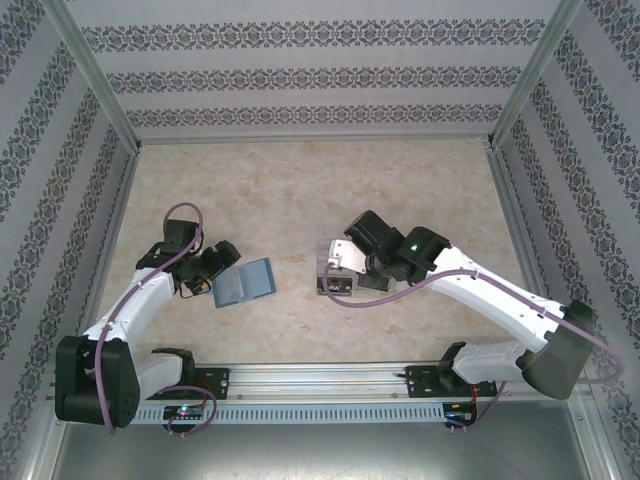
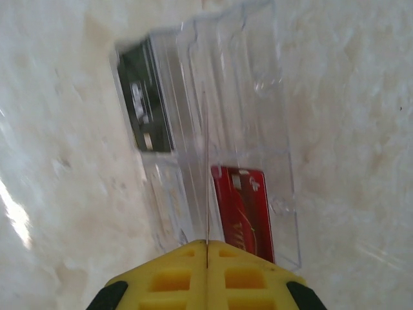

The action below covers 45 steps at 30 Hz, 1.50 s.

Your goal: Take the credit cards out of the card holder

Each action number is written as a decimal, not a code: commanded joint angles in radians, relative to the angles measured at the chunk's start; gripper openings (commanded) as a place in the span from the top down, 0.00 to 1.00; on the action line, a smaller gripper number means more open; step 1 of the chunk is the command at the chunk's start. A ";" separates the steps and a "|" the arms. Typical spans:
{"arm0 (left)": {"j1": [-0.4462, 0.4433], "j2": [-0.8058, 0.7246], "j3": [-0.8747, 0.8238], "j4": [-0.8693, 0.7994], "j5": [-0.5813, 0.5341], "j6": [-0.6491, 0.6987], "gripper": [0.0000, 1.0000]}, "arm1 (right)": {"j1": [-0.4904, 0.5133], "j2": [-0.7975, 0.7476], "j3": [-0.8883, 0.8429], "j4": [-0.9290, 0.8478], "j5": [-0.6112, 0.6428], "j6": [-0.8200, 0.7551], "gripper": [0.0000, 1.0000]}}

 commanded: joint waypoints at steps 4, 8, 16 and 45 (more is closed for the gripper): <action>0.011 -0.021 0.014 -0.030 0.008 0.028 0.07 | -0.035 0.015 -0.060 0.006 0.151 -0.191 1.00; 0.011 -0.033 0.000 -0.024 0.010 0.021 0.07 | -0.070 0.028 -0.078 0.041 0.174 -0.232 1.00; 0.011 -0.039 -0.007 -0.017 0.014 0.022 0.07 | -0.115 0.042 -0.128 0.094 0.162 -0.248 1.00; 0.011 -0.051 -0.032 0.000 0.019 0.023 0.07 | -0.179 0.151 -0.095 0.261 0.298 -0.106 0.54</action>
